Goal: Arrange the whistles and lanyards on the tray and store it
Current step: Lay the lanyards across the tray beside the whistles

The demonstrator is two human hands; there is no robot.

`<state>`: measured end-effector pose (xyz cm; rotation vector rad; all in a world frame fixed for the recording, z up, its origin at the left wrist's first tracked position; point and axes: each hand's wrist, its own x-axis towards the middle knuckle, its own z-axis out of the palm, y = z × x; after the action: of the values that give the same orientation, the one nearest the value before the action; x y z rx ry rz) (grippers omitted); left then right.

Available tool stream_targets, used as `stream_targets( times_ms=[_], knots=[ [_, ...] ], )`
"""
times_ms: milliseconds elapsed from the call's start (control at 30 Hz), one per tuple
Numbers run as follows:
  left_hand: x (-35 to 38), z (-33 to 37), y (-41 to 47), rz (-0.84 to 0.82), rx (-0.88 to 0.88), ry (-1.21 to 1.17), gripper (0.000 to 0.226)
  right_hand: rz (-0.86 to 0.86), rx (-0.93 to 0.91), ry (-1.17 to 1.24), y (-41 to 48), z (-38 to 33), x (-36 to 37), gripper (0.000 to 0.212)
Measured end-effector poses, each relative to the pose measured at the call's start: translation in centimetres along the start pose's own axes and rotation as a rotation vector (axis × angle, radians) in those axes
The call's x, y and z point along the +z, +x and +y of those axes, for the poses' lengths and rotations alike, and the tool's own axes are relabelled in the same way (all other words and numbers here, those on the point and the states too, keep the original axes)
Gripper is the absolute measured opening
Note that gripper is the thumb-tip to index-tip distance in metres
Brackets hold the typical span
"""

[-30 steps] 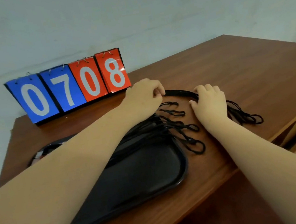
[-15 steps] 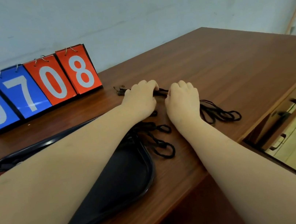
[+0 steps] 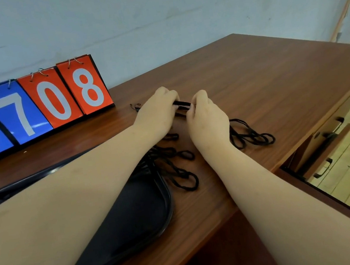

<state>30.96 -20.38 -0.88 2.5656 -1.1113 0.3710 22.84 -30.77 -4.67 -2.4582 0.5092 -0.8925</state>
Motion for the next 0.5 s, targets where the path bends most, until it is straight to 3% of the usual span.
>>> stream_targets(
  times_ms=[233, 500],
  knots=[
    [-2.5, -2.8, -0.2, 0.193, -0.011, -0.011, 0.017, -0.026, 0.012, -0.125, 0.1, -0.2, -0.5, 0.02],
    [-5.3, -5.6, -0.3, 0.236, -0.114, 0.056, 0.023, 0.014, 0.099, -0.133, 0.2, 0.2, -0.3, 0.021]
  ],
)
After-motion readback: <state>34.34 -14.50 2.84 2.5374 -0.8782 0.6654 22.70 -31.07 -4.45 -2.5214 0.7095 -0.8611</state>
